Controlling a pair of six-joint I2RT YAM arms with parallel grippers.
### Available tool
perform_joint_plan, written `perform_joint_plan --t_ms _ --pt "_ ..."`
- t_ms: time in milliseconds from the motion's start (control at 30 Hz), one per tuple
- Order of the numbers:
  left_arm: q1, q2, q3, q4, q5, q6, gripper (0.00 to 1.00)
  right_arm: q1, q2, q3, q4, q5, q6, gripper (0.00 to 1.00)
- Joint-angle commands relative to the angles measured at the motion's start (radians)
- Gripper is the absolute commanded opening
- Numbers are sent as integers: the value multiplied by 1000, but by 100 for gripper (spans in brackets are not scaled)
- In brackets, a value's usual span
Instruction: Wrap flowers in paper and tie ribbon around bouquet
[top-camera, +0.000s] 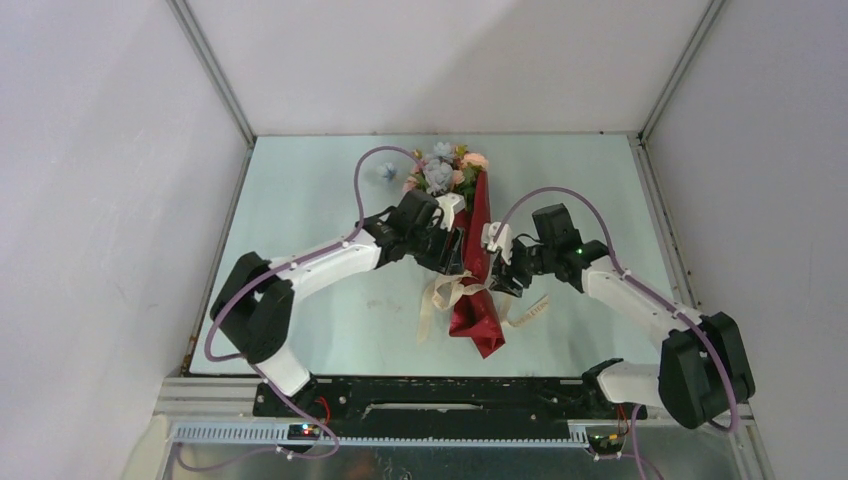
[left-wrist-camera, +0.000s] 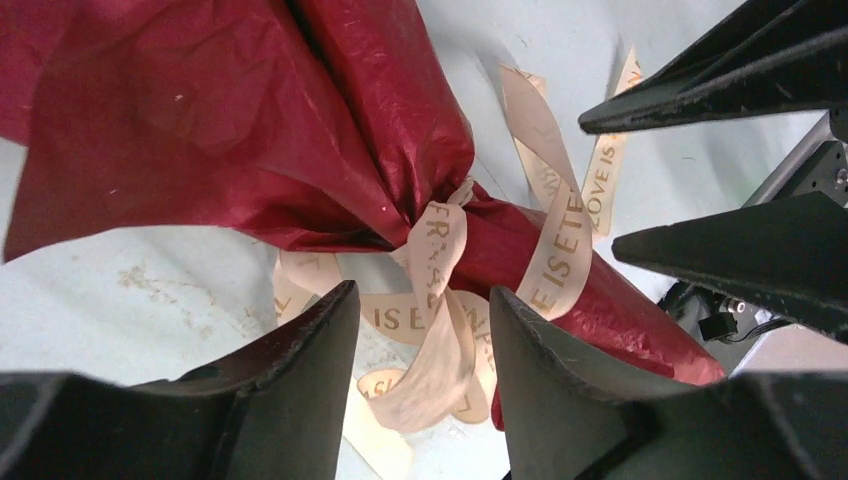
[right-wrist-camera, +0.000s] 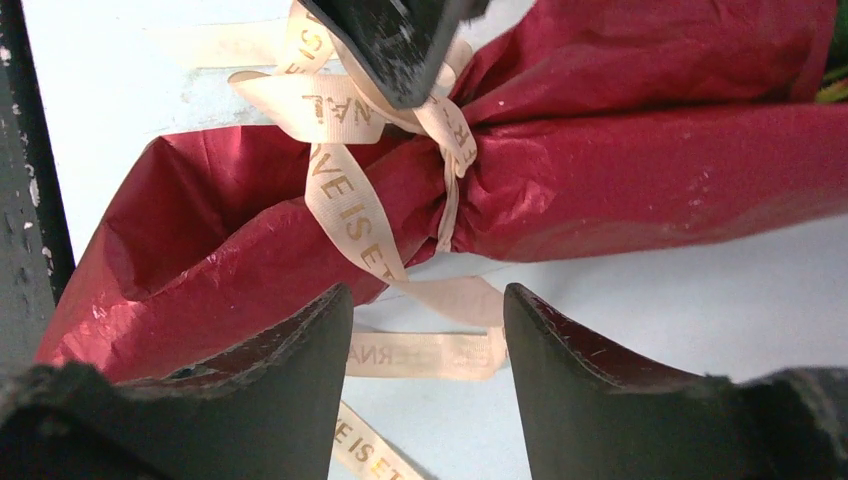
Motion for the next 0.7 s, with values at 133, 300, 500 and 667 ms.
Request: perform_joint_plan --t_ms 133,300,500,667 --pt "8 101 84 -14 100 19 49 -47 113 92 -74 -164 -161 57" --pt "9 122 89 -2 138 14 39 -90 153 100 -72 -222 -189 57" --pt "7 132 81 2 155 7 27 -115 226 163 -172 -269 -267 57" --pt "8 131 75 22 165 -4 14 -135 306 237 -247 -288 -317 56"
